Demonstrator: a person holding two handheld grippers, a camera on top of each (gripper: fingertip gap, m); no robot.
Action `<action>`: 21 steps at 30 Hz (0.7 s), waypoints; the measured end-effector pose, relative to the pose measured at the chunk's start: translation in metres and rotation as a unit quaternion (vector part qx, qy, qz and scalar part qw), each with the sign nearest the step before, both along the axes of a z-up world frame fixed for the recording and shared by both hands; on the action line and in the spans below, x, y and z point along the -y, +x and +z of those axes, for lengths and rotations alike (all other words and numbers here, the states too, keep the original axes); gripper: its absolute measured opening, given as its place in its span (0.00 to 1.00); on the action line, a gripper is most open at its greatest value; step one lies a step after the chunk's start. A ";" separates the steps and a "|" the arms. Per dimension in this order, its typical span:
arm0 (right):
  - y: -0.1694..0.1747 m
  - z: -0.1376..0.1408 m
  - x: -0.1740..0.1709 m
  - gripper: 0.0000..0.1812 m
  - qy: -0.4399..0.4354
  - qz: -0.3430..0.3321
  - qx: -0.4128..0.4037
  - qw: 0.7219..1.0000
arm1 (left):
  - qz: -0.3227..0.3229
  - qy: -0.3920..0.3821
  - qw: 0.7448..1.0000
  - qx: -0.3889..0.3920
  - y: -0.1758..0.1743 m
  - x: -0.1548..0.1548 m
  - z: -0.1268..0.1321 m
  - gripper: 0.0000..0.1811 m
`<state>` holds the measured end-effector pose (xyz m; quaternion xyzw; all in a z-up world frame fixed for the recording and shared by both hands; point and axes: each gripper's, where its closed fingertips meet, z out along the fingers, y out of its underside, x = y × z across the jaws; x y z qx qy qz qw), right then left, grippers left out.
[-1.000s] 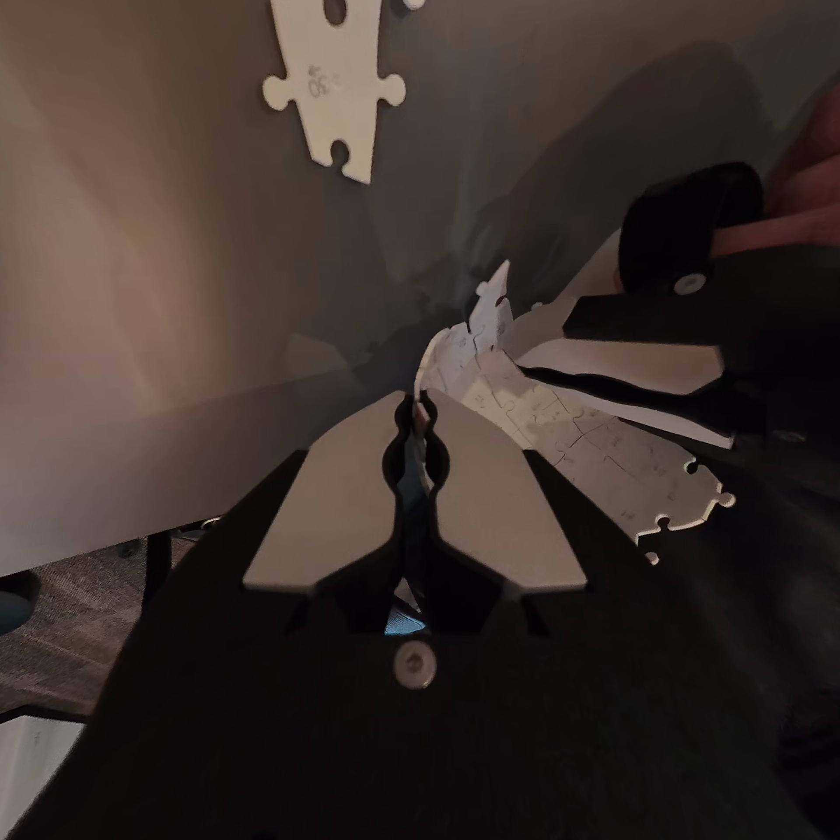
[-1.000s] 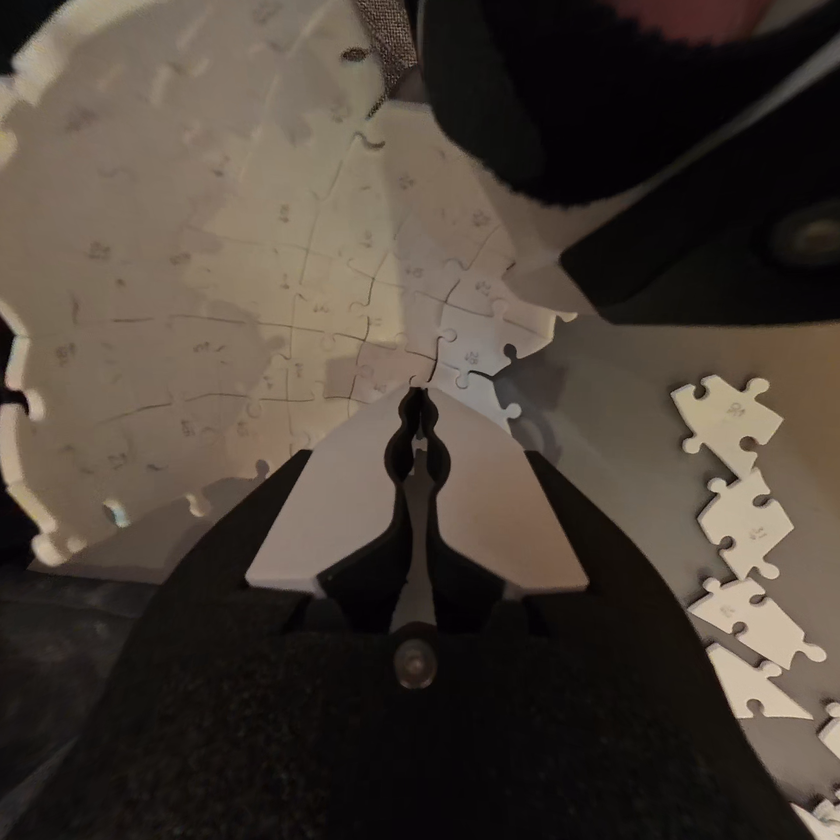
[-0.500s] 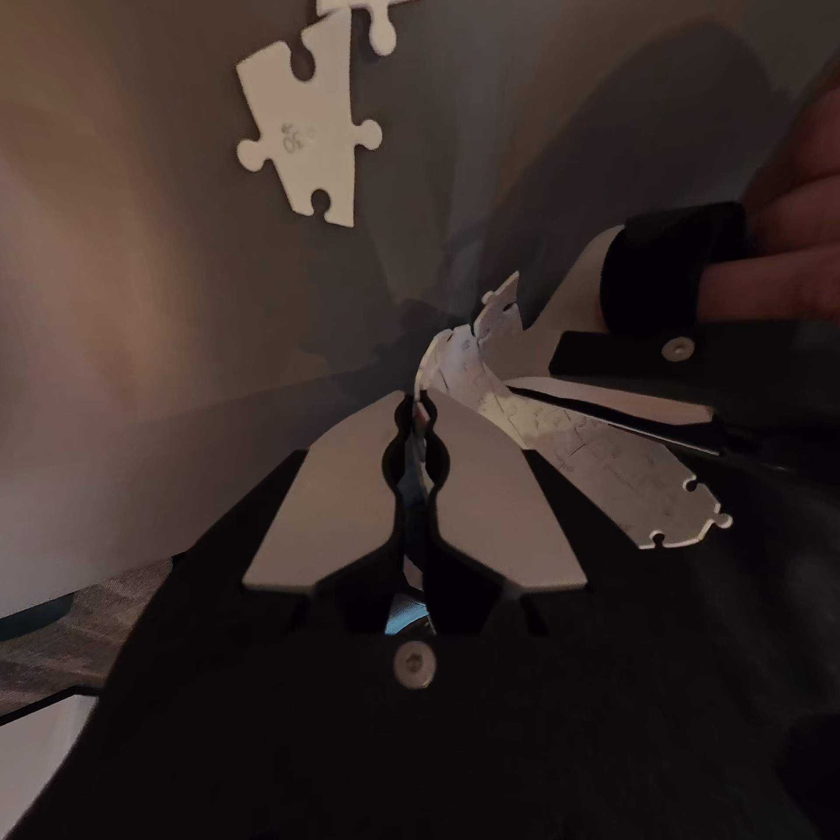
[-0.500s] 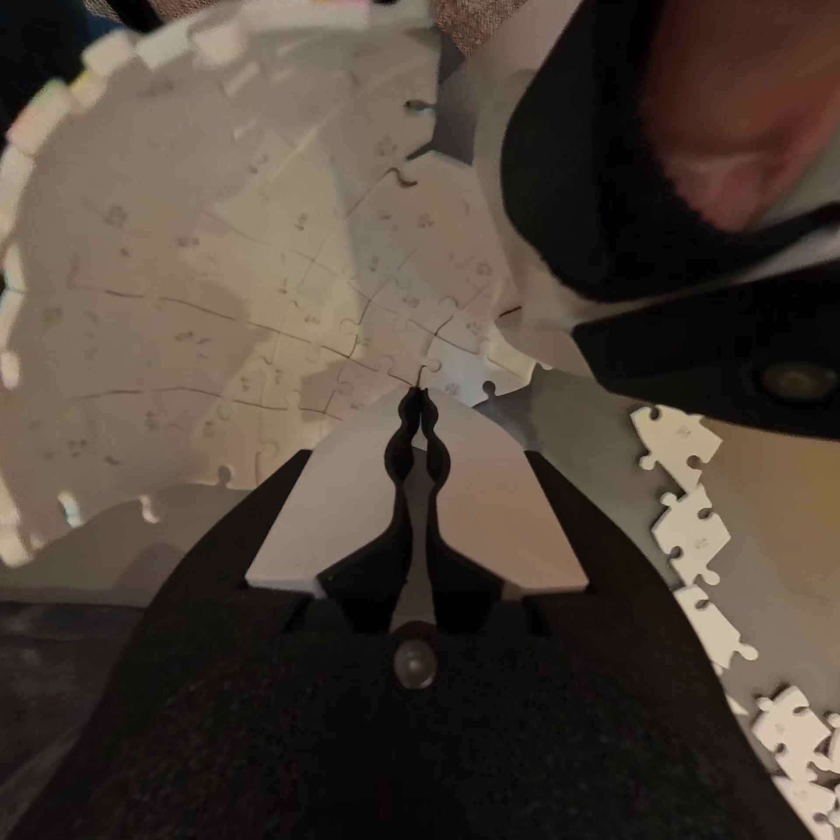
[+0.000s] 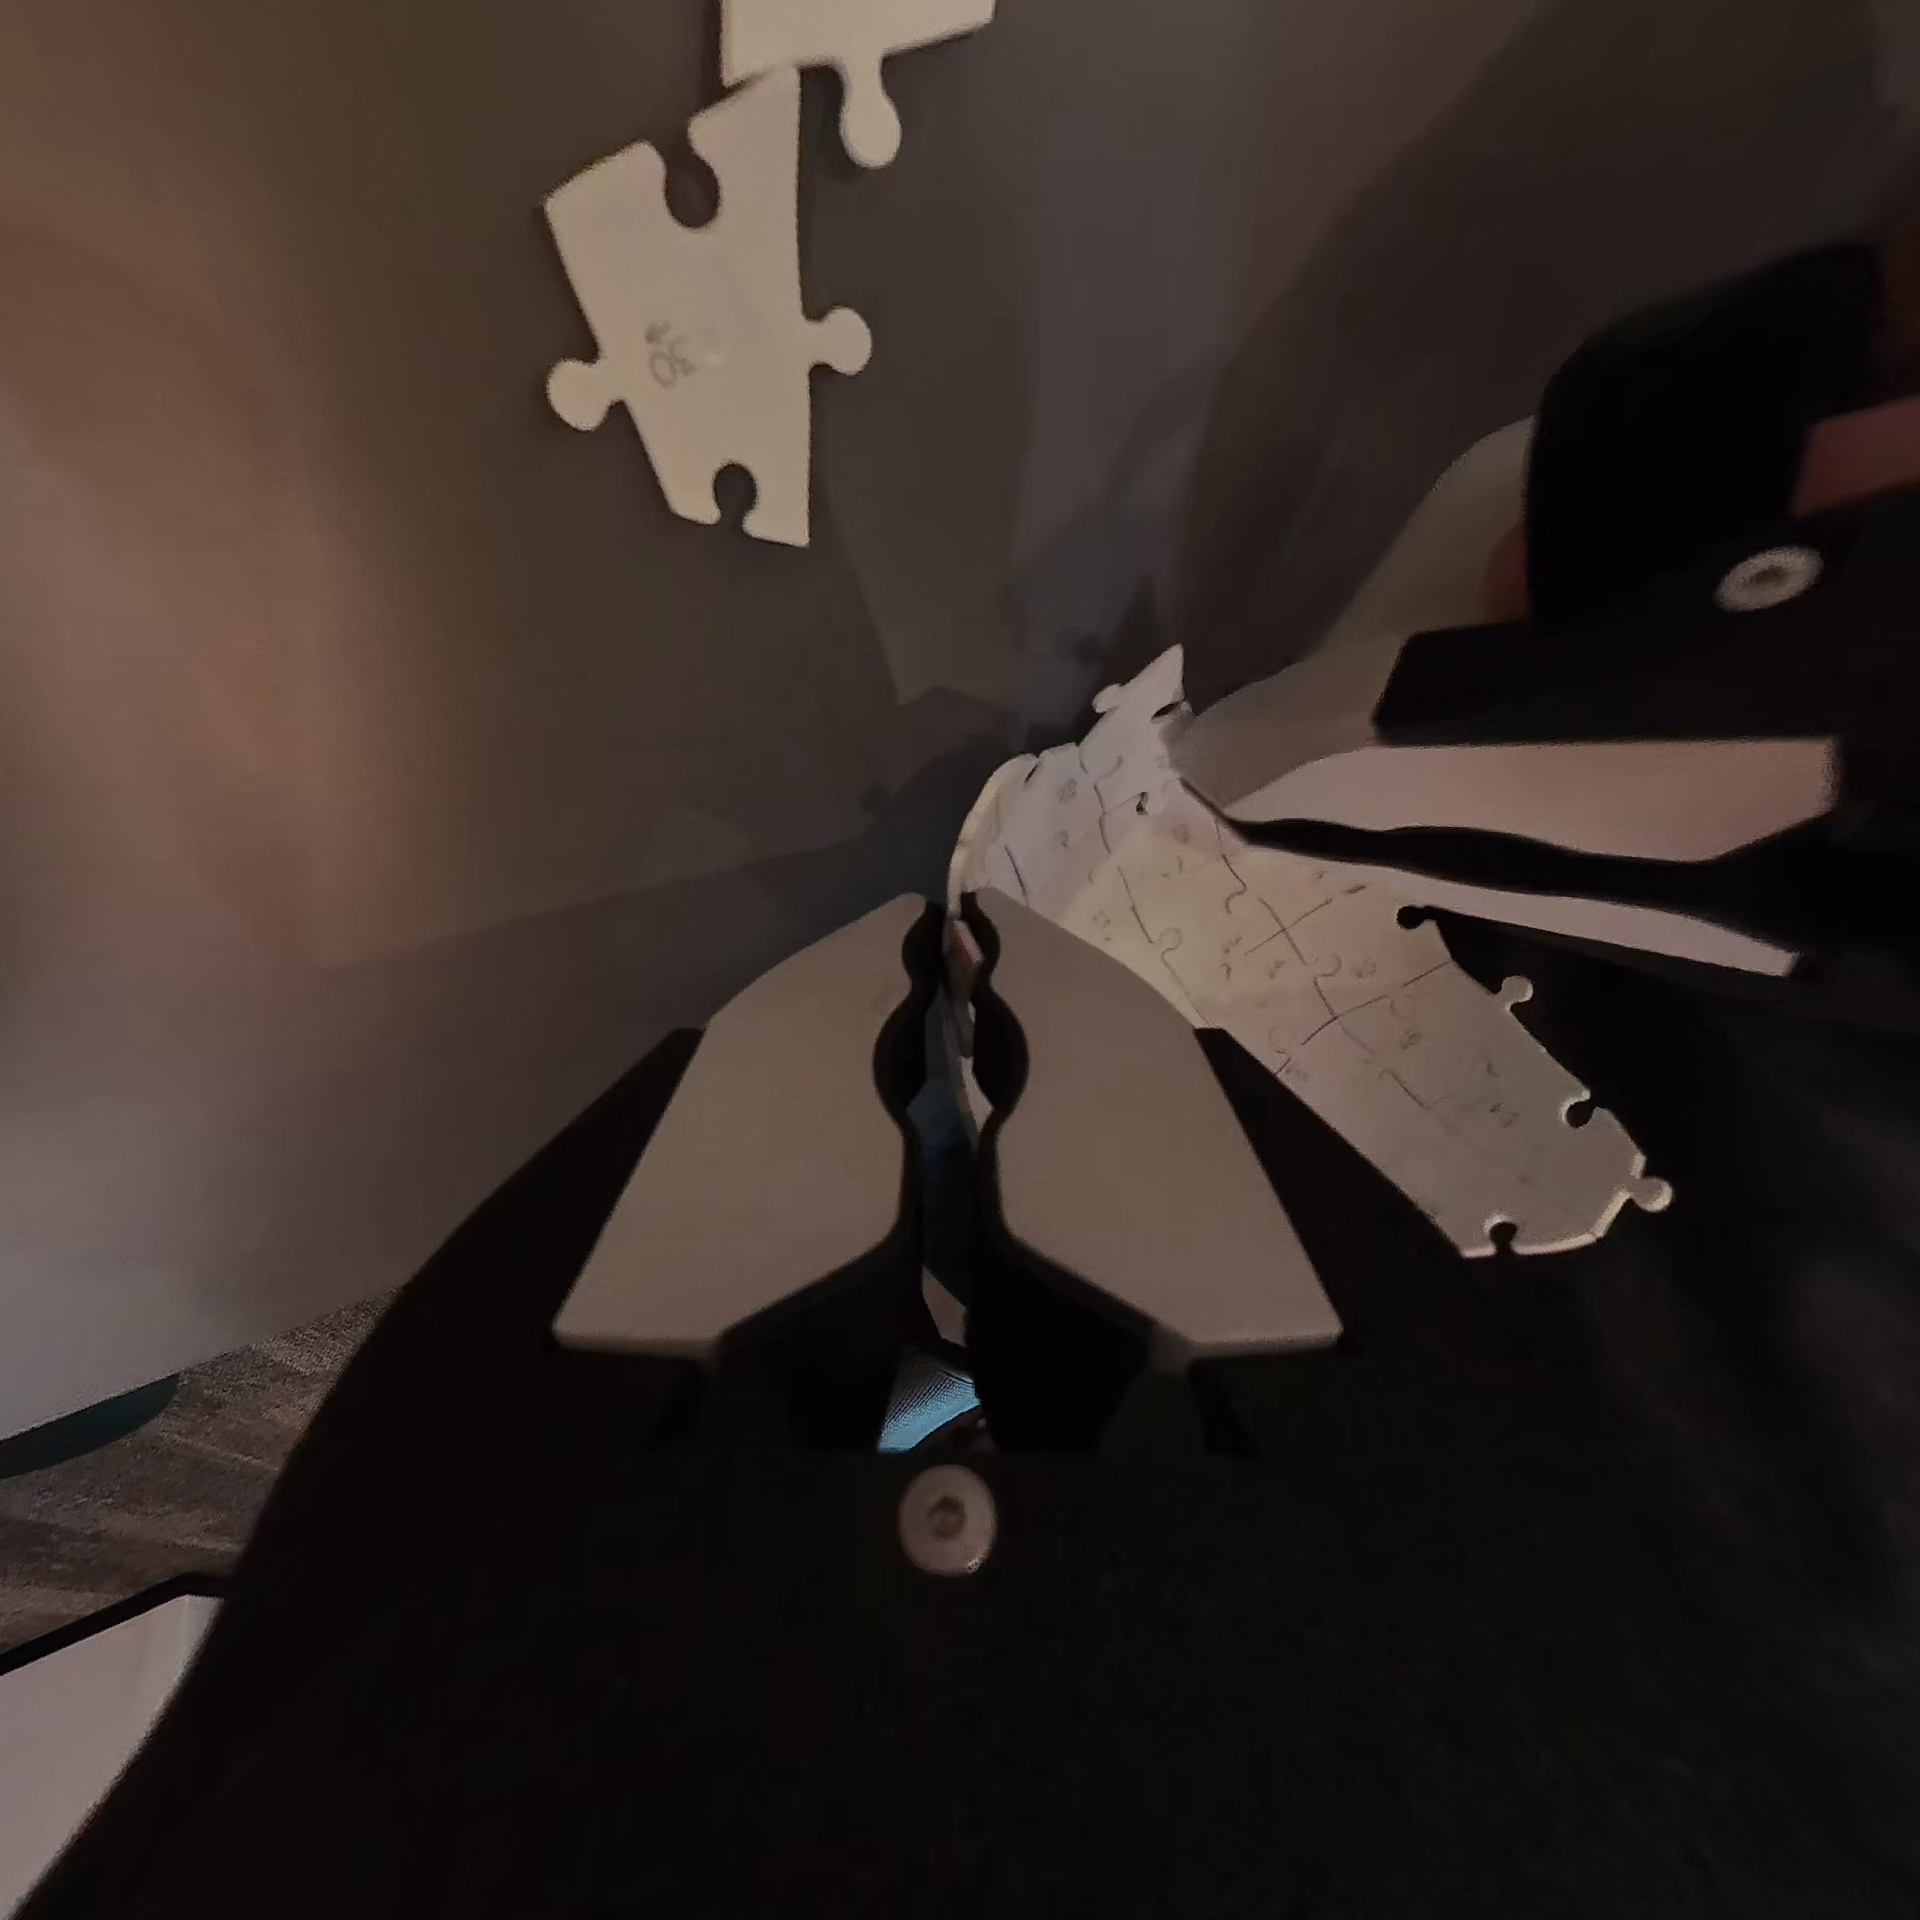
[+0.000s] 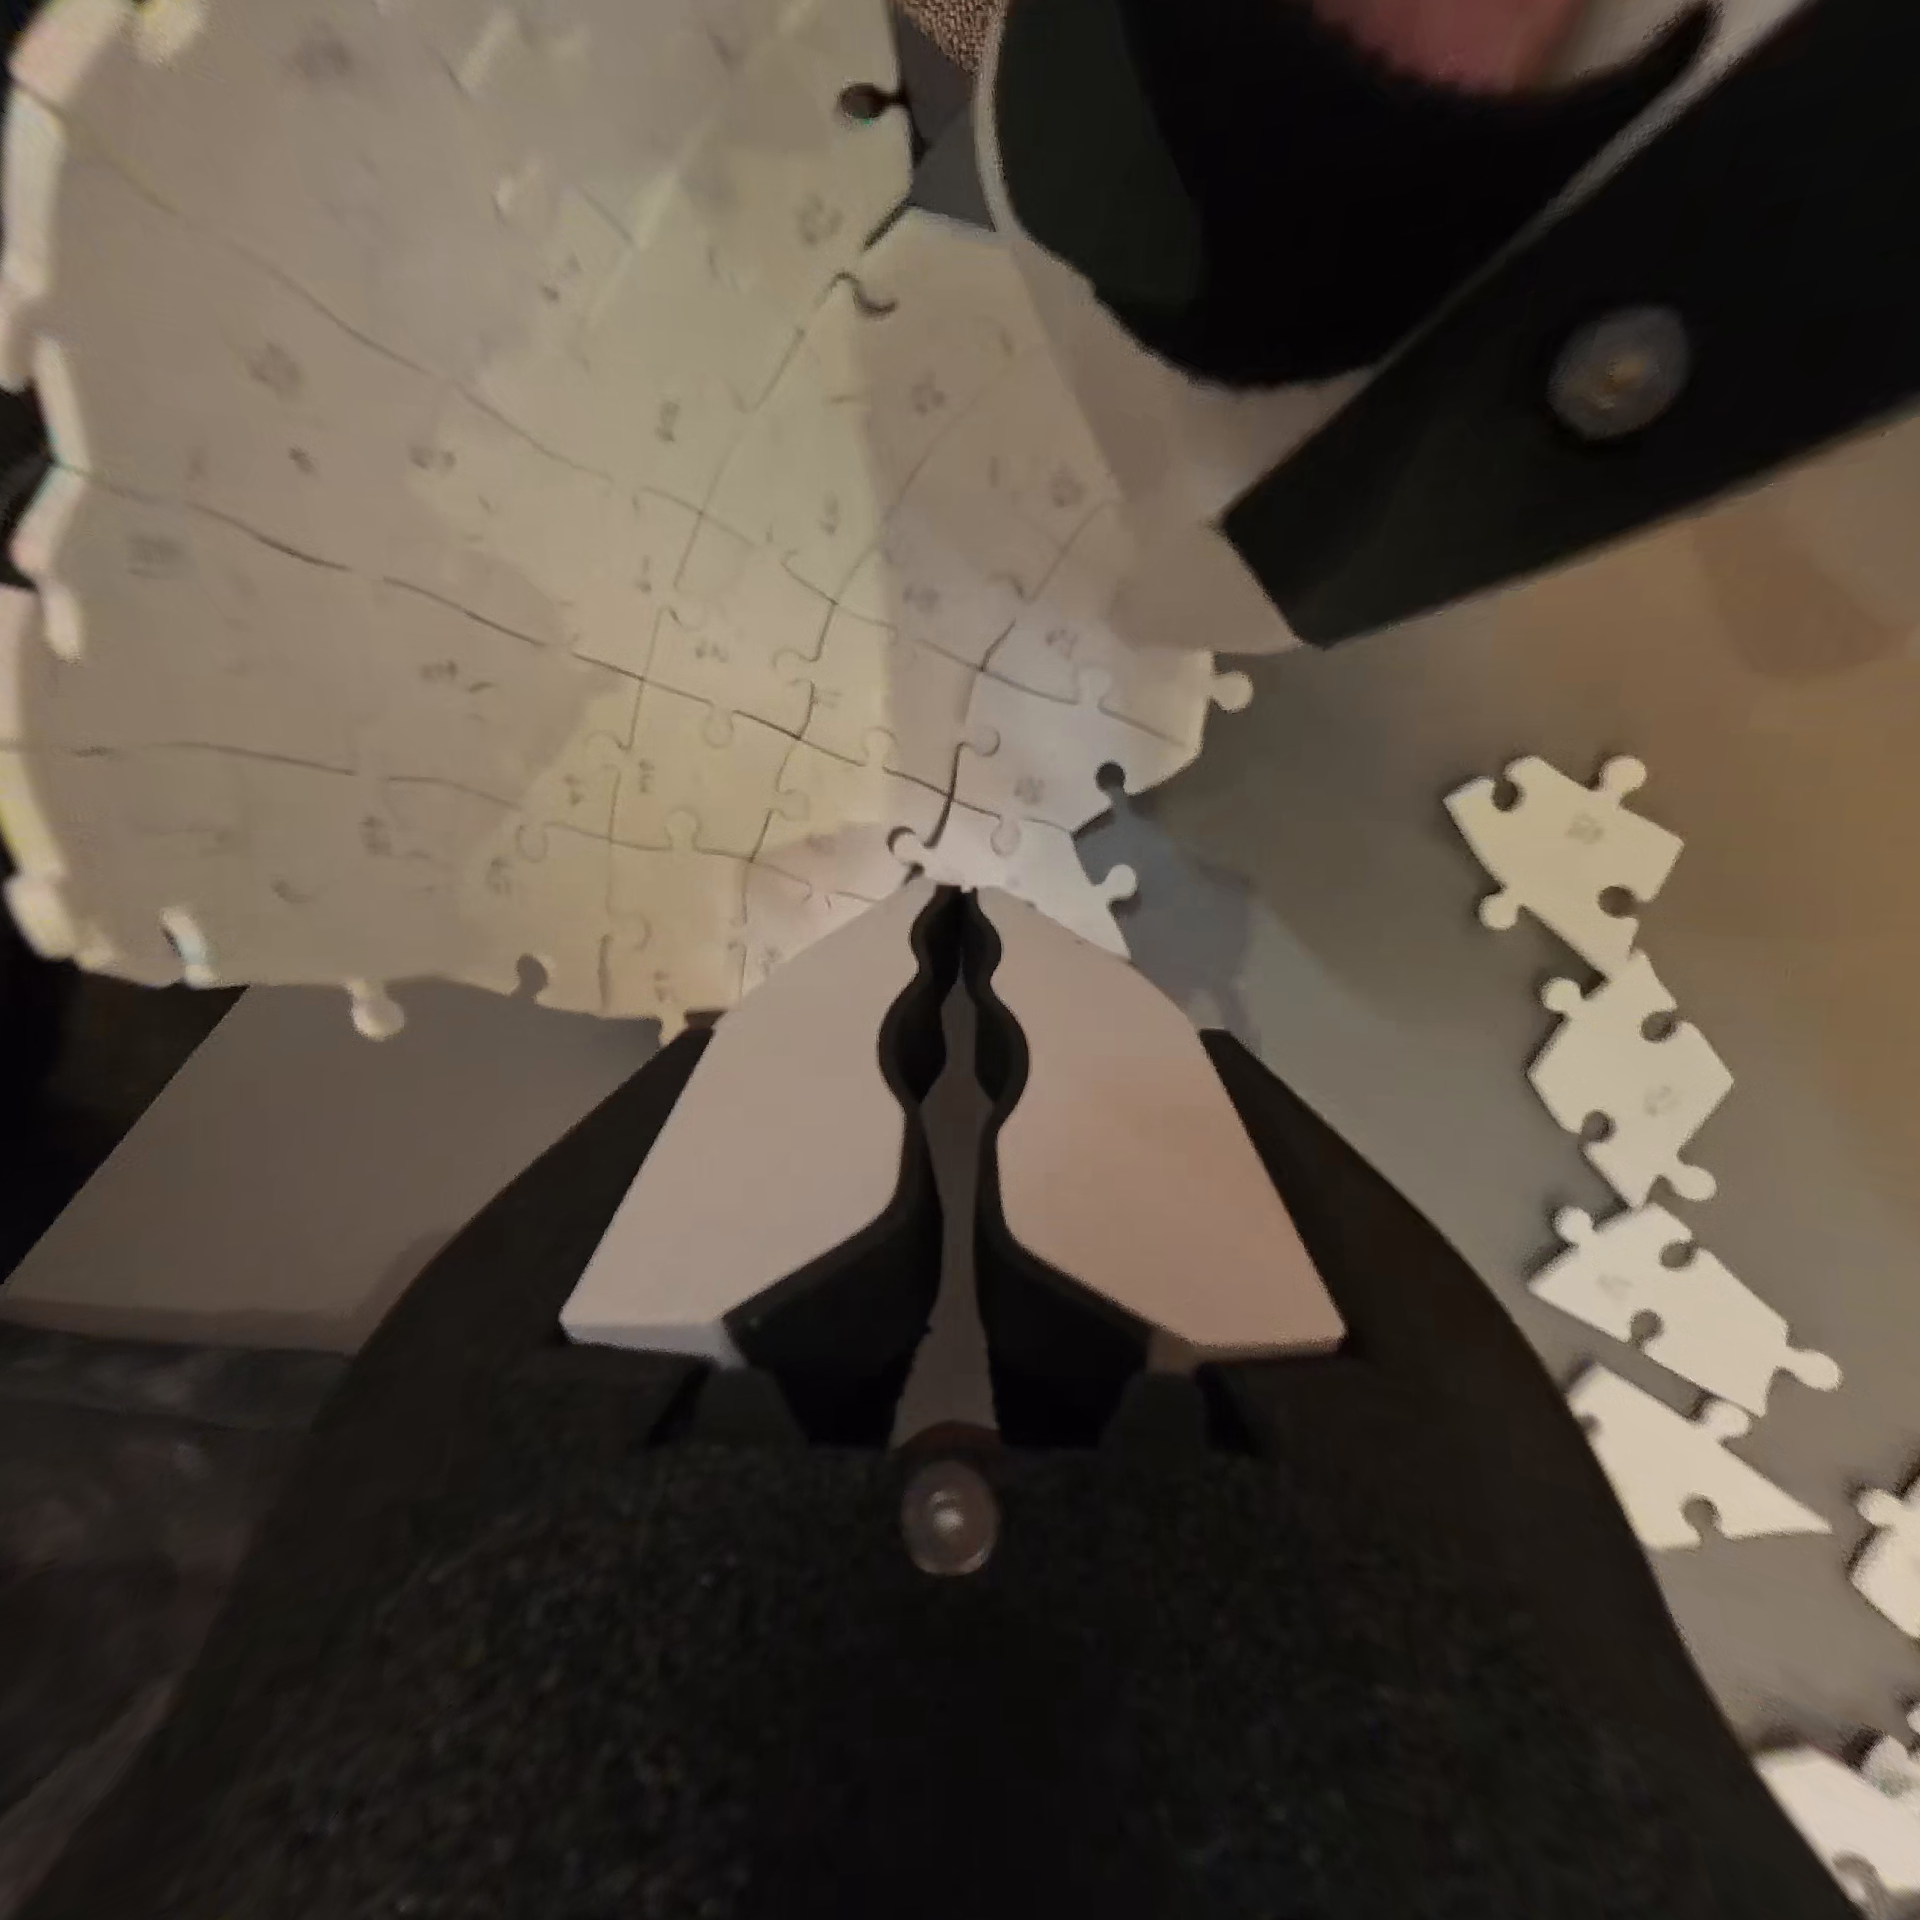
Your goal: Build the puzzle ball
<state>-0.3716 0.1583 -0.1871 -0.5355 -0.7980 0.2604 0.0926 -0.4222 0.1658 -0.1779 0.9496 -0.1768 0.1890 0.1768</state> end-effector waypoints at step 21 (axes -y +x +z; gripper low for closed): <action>-0.004 0.004 0.006 0.00 -0.027 -0.032 0.010 0.999 | 0.022 0.014 1.000 0.017 0.004 0.003 0.002 0.01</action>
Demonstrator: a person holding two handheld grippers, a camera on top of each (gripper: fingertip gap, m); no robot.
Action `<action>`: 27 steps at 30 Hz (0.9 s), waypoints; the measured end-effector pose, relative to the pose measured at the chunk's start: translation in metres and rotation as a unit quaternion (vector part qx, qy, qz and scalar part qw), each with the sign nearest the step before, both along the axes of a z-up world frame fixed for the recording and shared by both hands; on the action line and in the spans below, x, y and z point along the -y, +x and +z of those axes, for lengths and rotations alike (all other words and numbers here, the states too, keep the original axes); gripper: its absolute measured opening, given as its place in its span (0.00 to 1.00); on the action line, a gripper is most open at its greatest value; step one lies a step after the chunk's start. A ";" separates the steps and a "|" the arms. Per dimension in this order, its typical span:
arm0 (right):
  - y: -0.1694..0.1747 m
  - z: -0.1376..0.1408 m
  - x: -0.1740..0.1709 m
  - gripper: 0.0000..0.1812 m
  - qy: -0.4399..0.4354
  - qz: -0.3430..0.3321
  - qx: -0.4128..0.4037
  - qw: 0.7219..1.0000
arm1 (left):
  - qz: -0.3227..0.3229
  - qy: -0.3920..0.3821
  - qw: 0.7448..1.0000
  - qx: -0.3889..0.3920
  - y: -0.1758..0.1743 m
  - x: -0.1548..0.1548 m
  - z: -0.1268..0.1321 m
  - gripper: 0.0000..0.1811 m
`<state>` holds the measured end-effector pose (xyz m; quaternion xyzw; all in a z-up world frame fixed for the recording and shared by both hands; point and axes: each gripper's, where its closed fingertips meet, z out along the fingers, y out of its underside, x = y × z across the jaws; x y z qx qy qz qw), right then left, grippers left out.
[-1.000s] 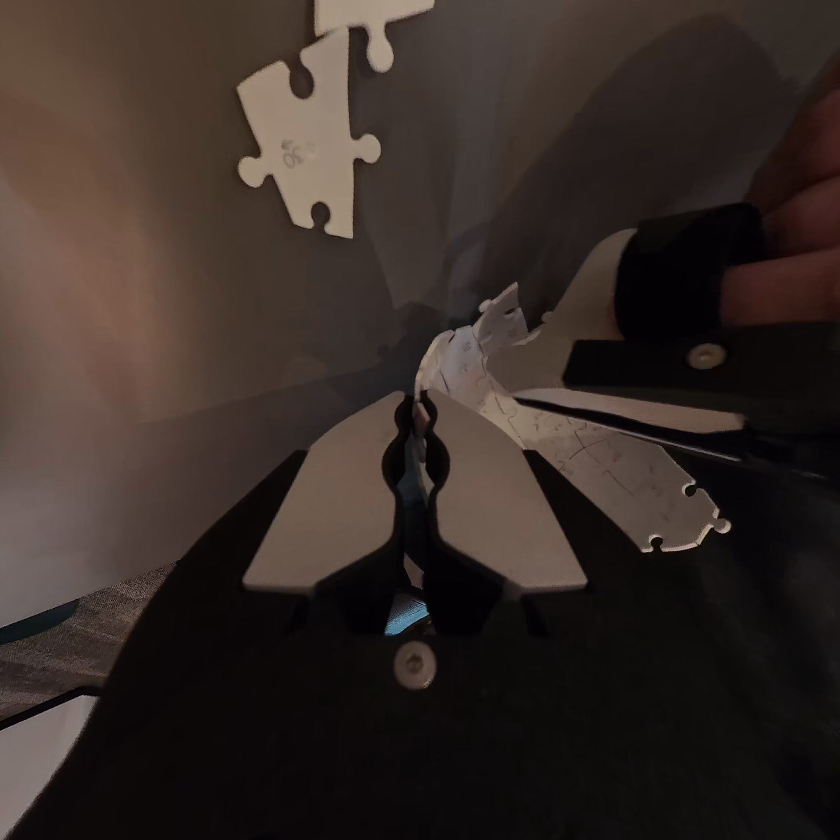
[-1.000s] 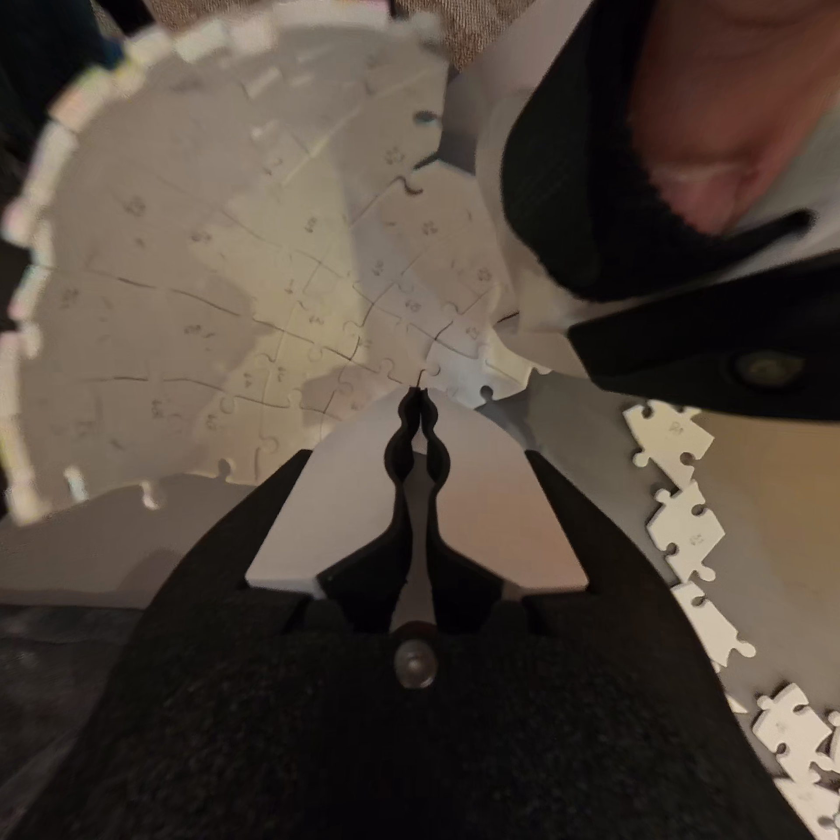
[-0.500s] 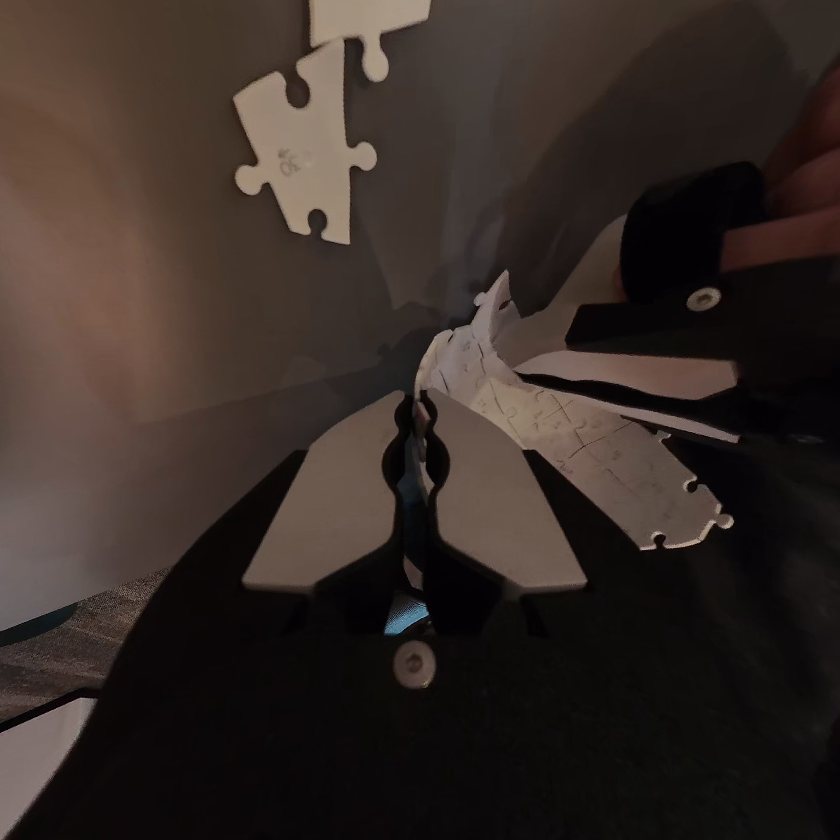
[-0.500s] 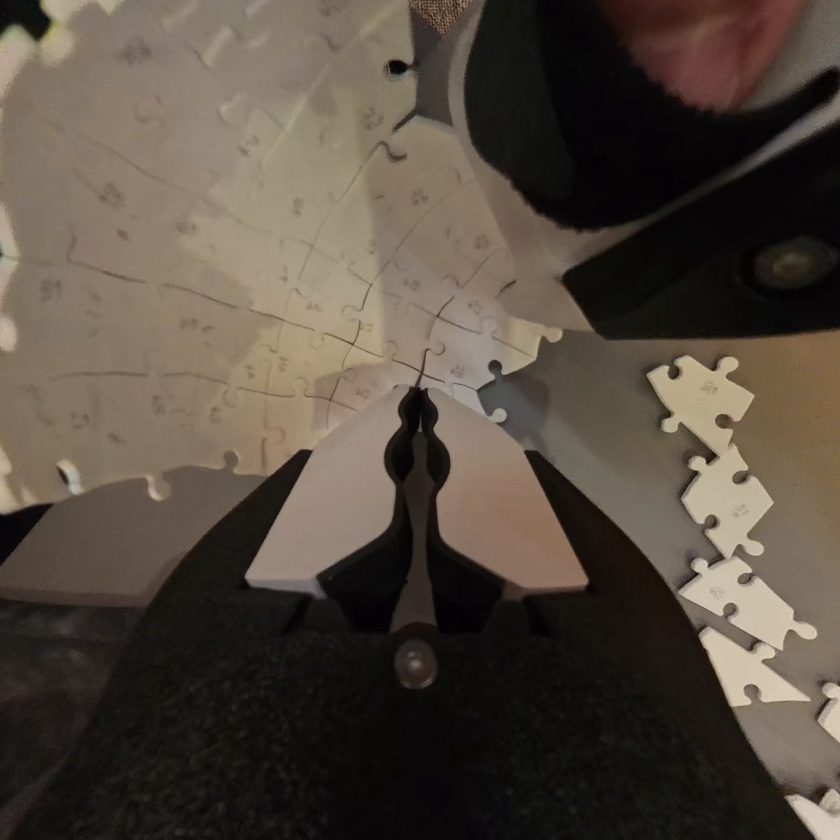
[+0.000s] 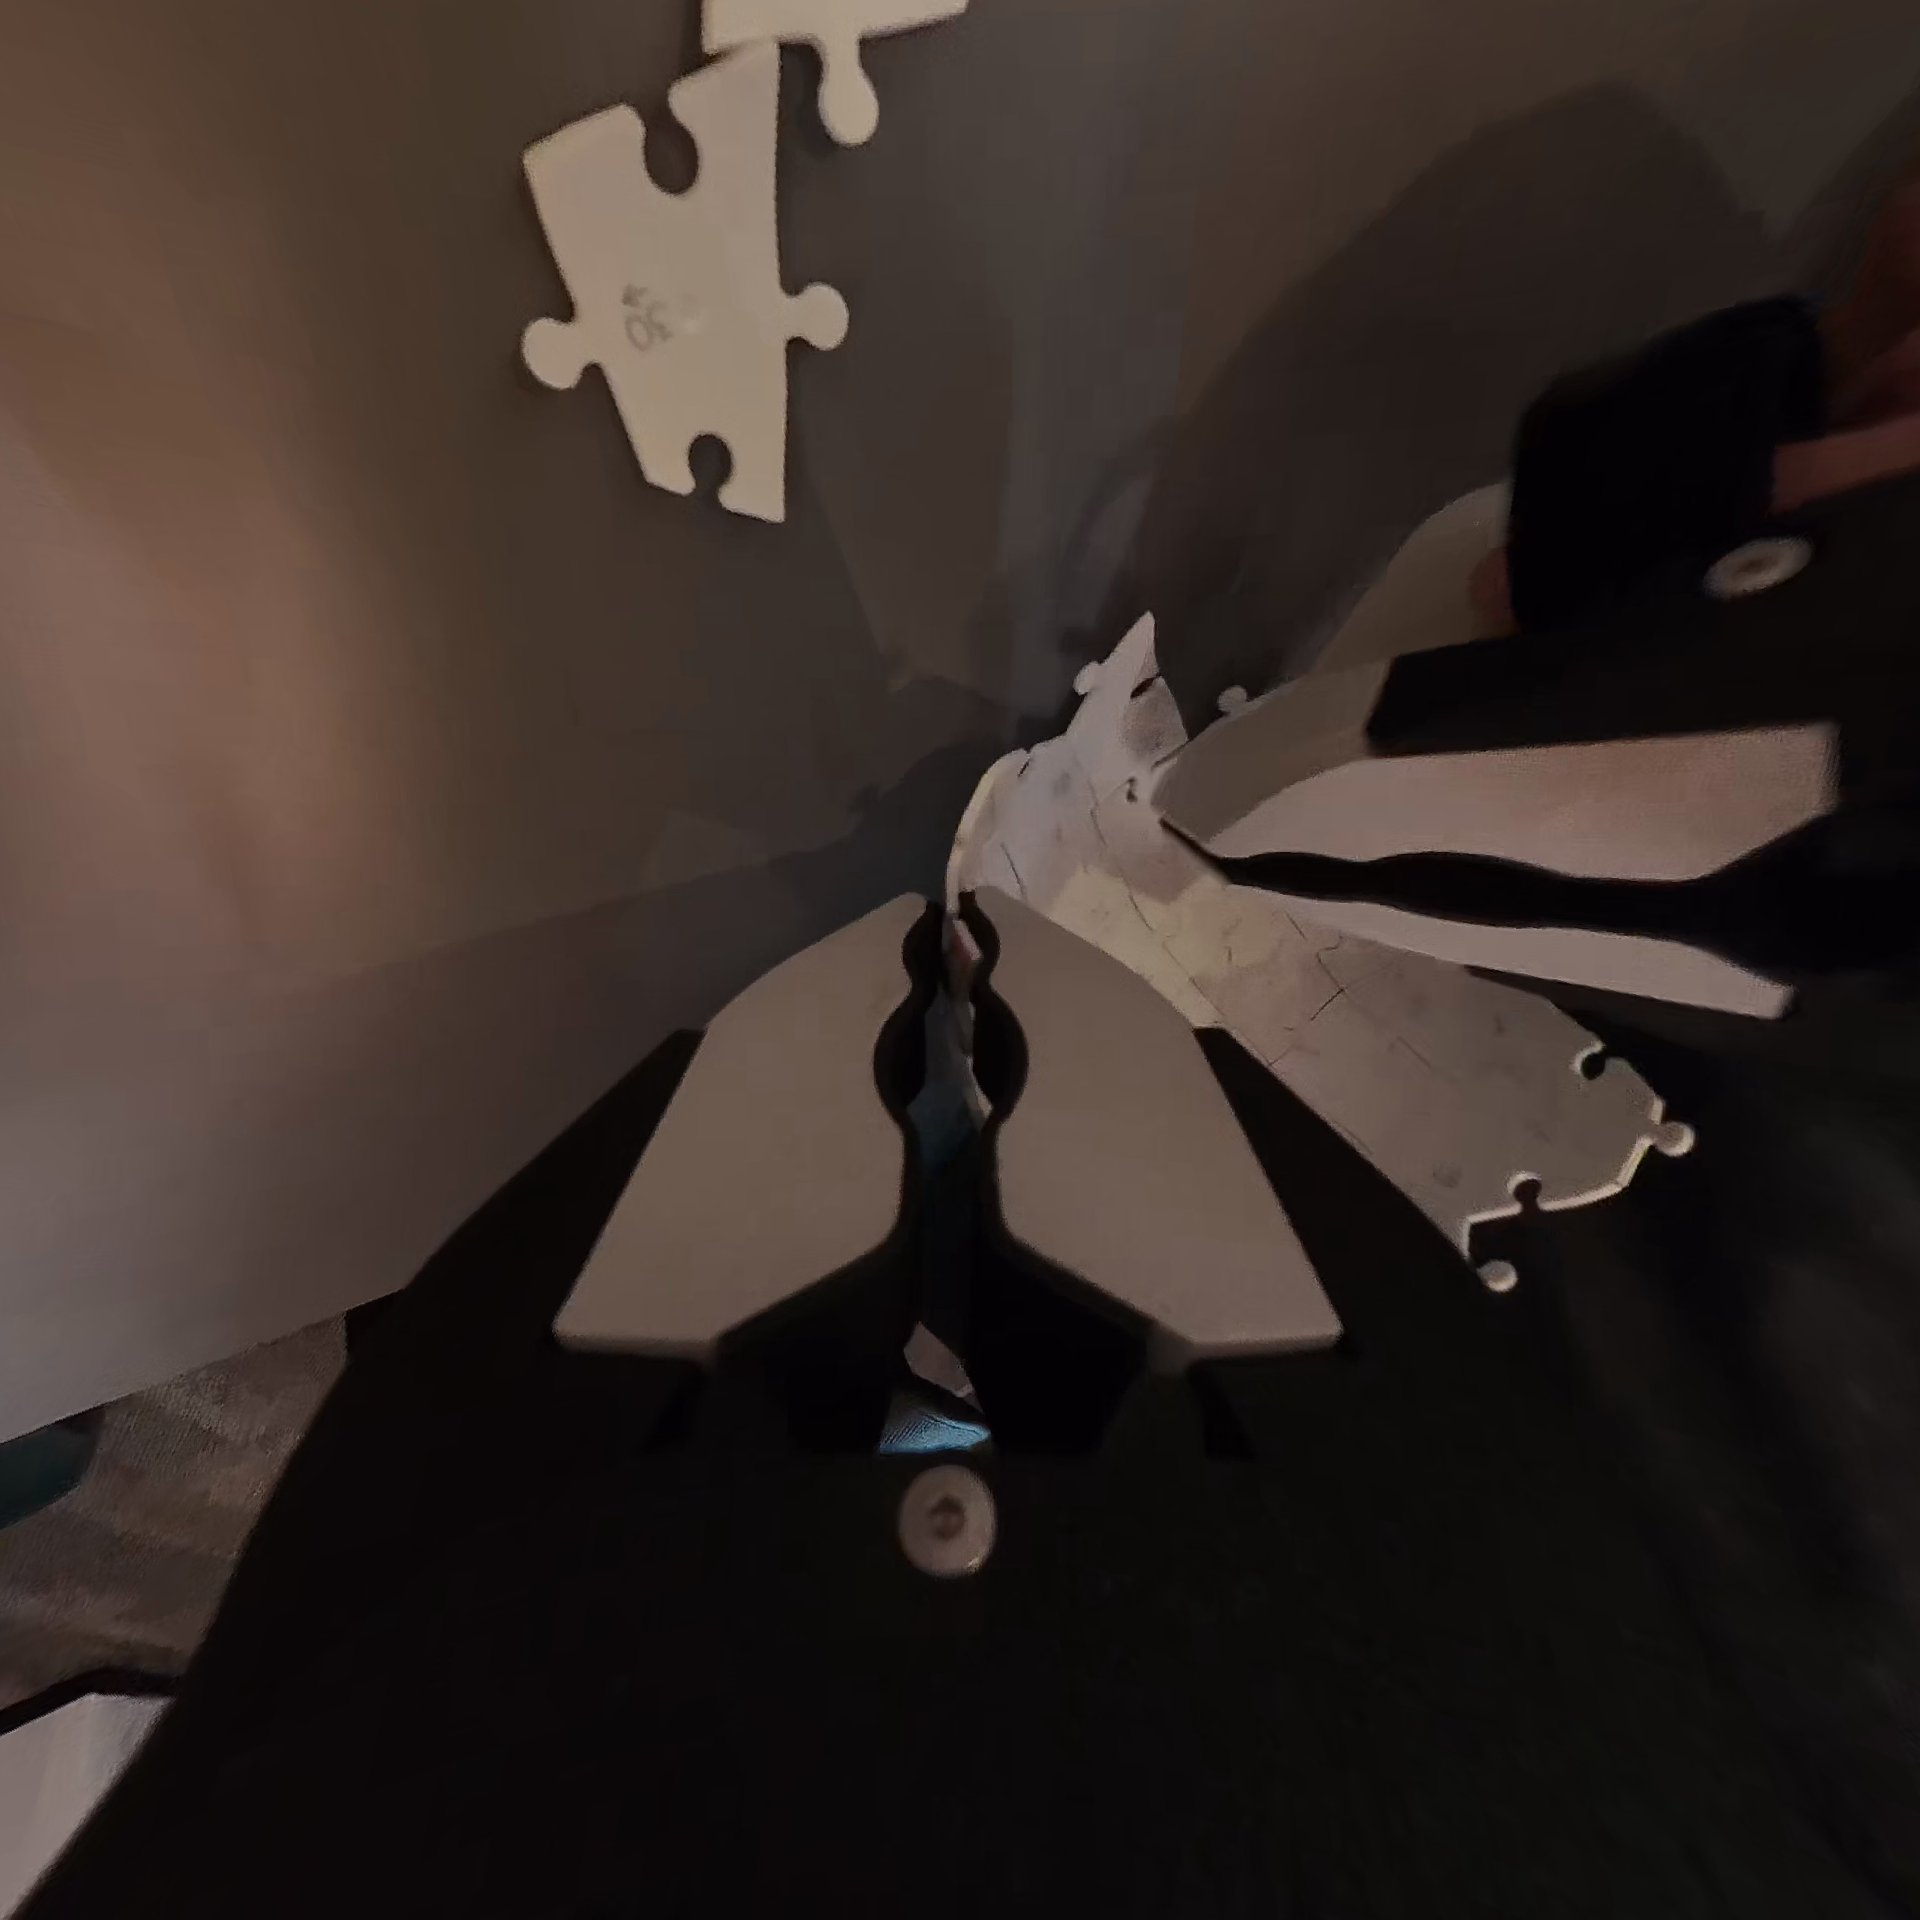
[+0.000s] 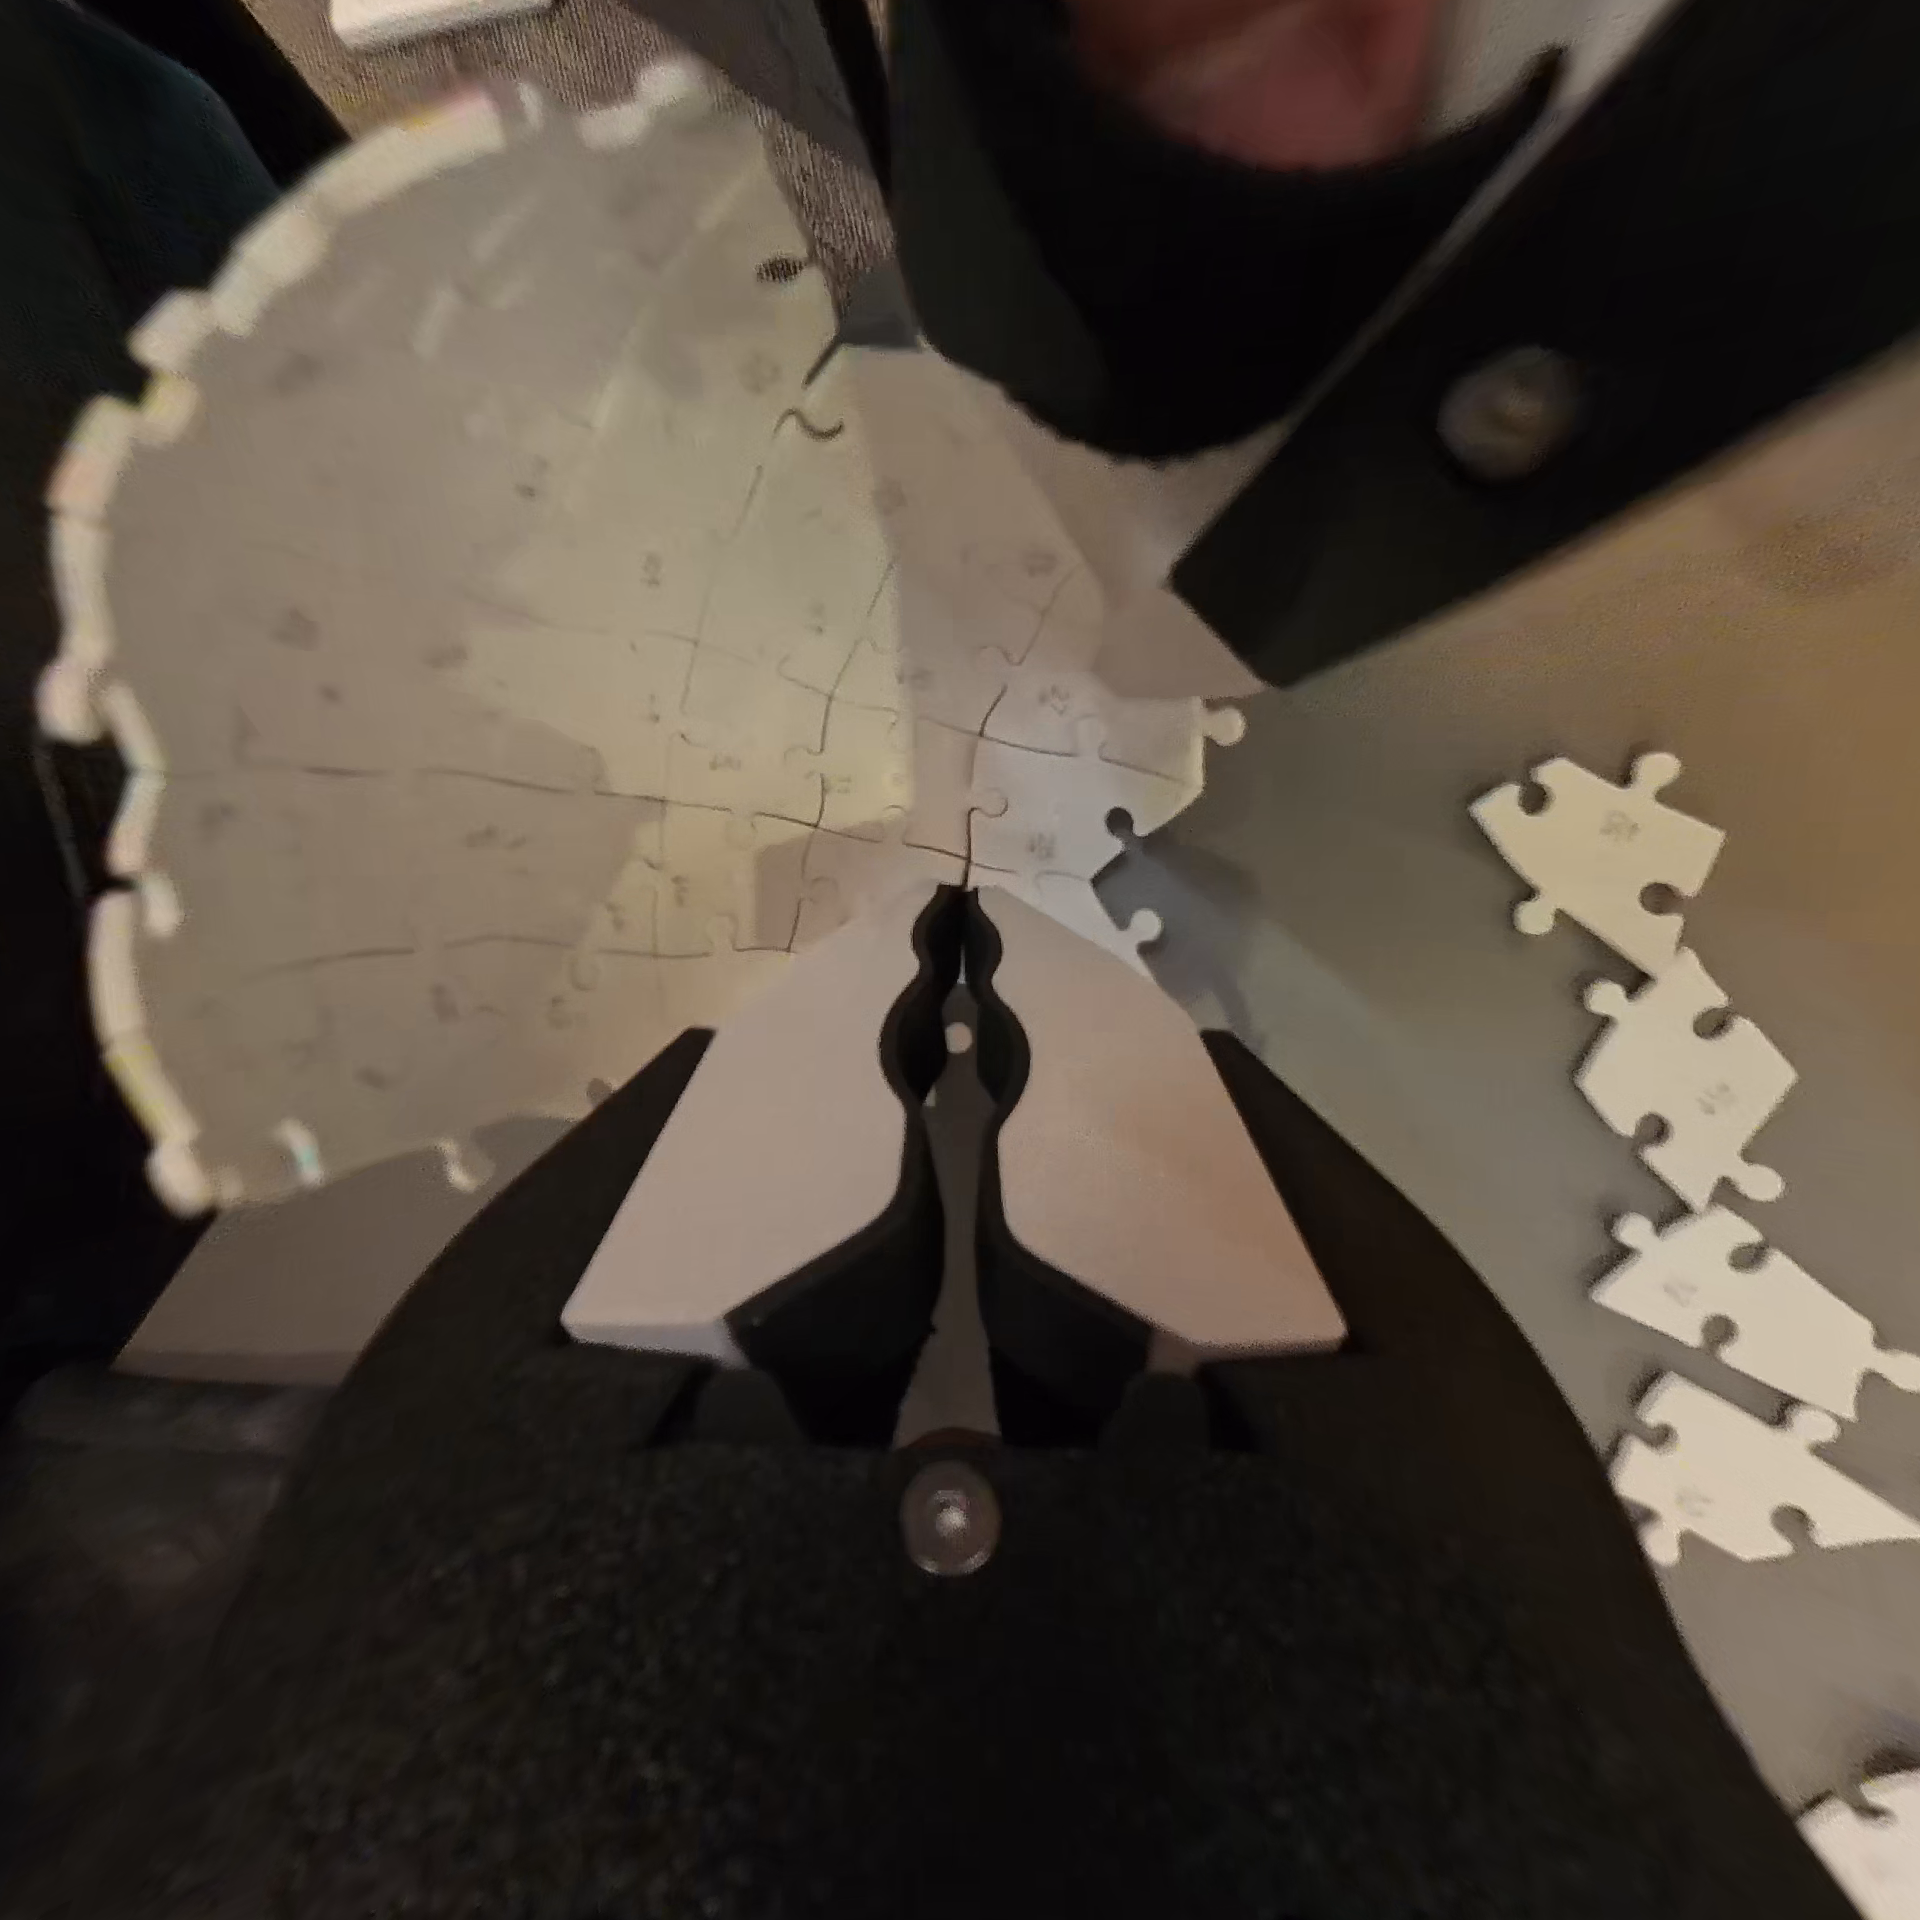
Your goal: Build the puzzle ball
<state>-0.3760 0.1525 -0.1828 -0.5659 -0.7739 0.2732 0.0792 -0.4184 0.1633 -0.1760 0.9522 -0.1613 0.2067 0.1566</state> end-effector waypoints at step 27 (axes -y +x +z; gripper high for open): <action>0.000 0.007 0.001 0.00 -0.043 -0.010 -0.017 0.999 | 0.045 0.045 0.998 0.029 0.000 0.005 0.000 0.01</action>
